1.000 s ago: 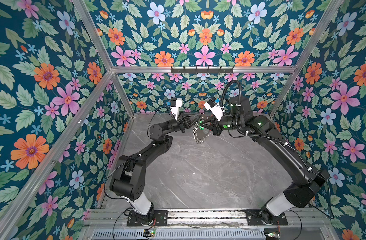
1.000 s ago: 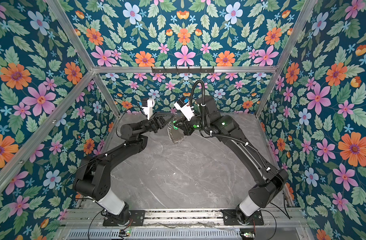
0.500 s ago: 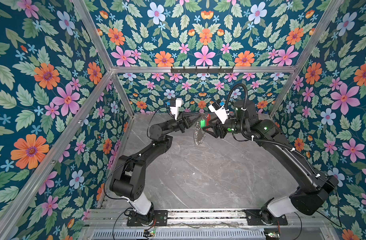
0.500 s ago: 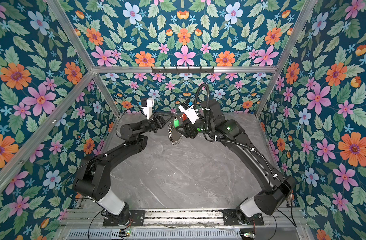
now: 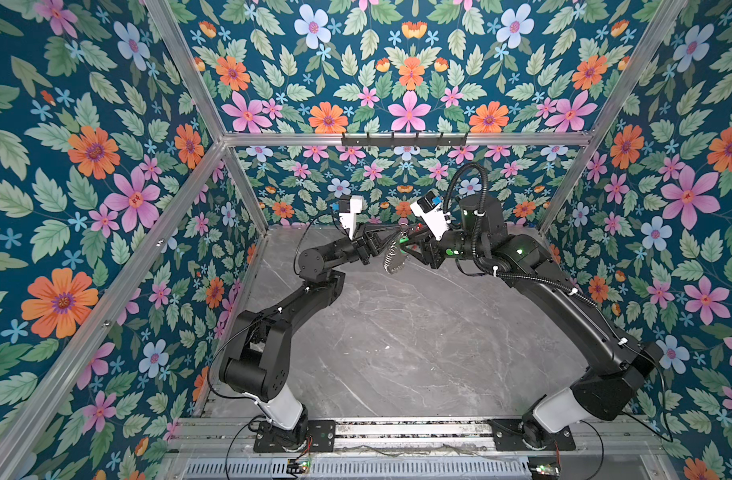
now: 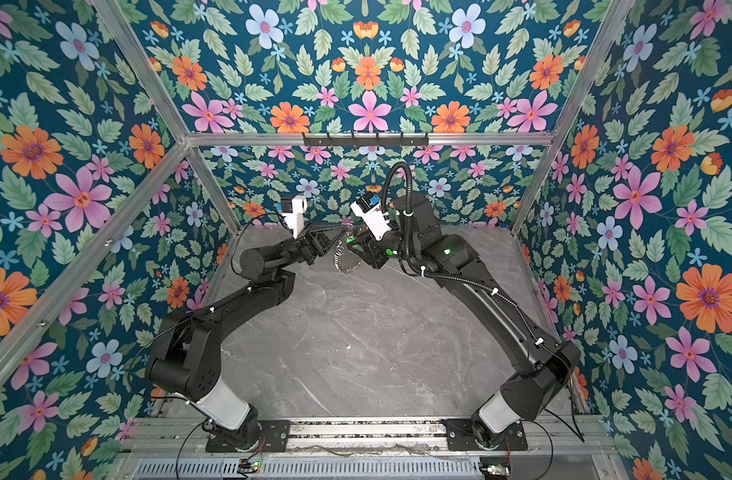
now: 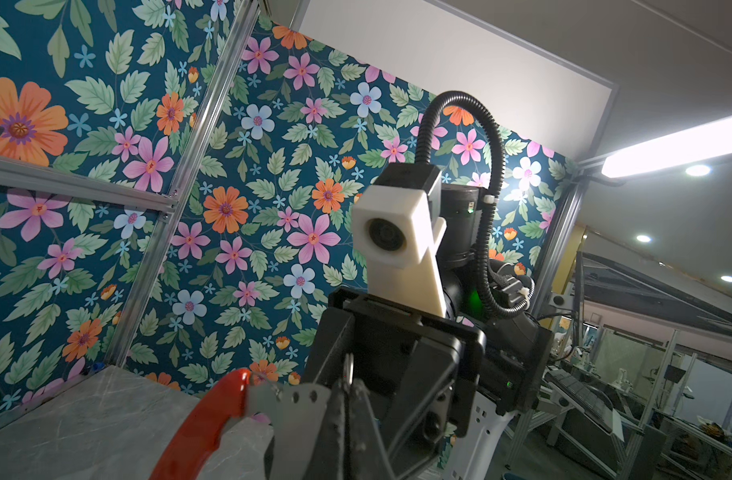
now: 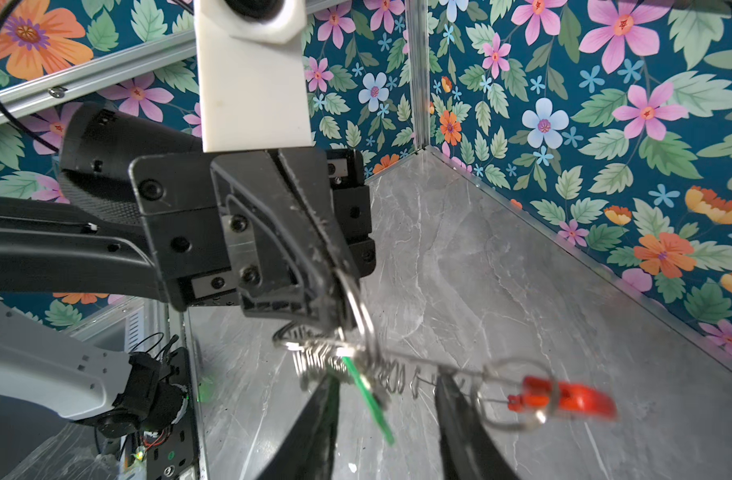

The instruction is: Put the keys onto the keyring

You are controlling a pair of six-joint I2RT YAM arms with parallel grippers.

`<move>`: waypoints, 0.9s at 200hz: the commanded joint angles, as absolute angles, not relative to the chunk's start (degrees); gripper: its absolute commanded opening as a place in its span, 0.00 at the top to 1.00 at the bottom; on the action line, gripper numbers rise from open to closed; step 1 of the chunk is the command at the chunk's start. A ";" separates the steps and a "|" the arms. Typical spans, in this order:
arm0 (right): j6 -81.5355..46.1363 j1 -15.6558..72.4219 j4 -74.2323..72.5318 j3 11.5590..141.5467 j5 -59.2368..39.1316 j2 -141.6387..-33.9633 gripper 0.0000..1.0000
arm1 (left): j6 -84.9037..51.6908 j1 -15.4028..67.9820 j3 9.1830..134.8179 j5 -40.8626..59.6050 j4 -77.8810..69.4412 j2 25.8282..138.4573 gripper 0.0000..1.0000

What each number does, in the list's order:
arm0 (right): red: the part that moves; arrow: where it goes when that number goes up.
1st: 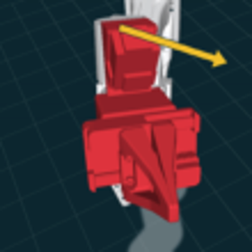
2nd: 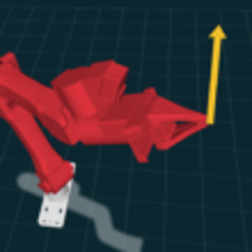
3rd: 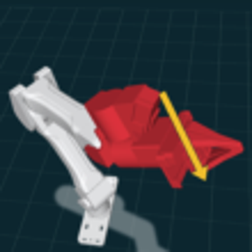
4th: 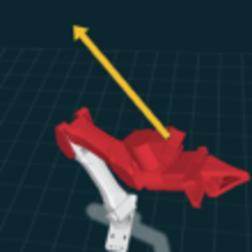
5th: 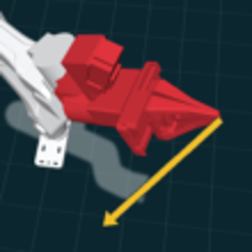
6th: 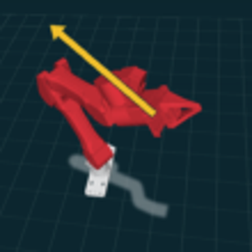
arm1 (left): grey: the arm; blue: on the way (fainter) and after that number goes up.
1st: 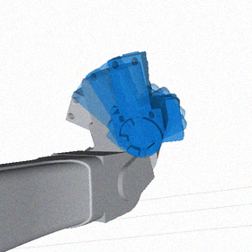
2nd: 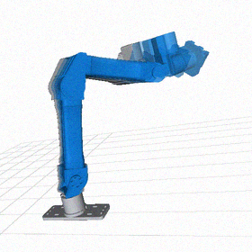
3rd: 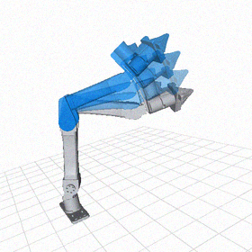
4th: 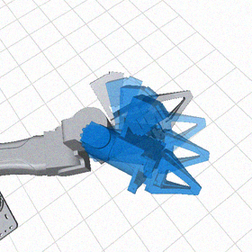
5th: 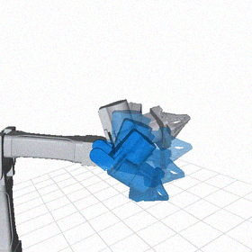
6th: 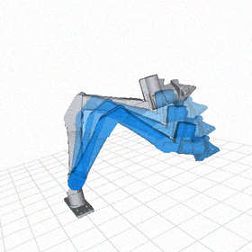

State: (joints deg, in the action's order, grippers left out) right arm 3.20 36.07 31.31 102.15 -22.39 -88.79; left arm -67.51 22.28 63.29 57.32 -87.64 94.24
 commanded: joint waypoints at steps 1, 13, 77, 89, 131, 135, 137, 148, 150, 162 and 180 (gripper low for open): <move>3.44 36.12 28.66 102.23 -21.25 -88.40 0.71 | -67.76 22.32 63.68 56.95 -90.53 93.83 1.00; 3.70 36.11 28.65 101.72 -20.36 -87.85 0.75 | -67.76 22.32 63.72 57.04 -90.58 93.82 1.00; 4.44 36.04 30.83 100.13 -19.84 -84.91 0.94 | -67.68 22.32 63.37 57.22 -90.62 94.06 1.00; 4.52 36.03 31.45 100.11 -20.17 -84.56 0.94 | -67.68 22.26 63.35 57.13 -90.62 94.02 1.00; 4.57 35.93 31.94 99.43 -20.13 -83.90 0.94 | -67.69 22.32 63.14 56.95 -90.62 93.70 1.00; 4.58 35.93 32.00 99.41 -20.19 -83.86 0.94 | -67.68 22.32 63.12 56.95 -90.62 93.68 1.00; 4.57 35.92 32.04 99.41 -20.25 -83.85 0.94 | -67.68 22.26 63.17 56.95 -90.62 93.62 1.00; 4.57 35.95 32.04 99.39 -20.22 -83.76 0.94 | -67.68 22.32 63.24 56.99 -90.62 93.54 1.00; 4.61 35.90 32.07 99.36 -20.26 -83.83 0.94 | -67.68 22.32 63.25 56.96 -90.62 93.52 1.00; 4.57 35.89 32.17 99.24 -20.14 -83.82 0.94 | -67.59 22.31 63.21 56.89 -90.62 93.42 1.00; 4.73 35.94 32.04 98.72 -19.71 -83.46 0.89 | -67.59 22.31 63.20 56.78 -90.54 93.28 1.00</move>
State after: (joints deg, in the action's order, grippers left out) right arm 3.88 35.92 31.92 99.15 -19.99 -83.94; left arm -67.51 22.39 63.09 57.84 -87.74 93.89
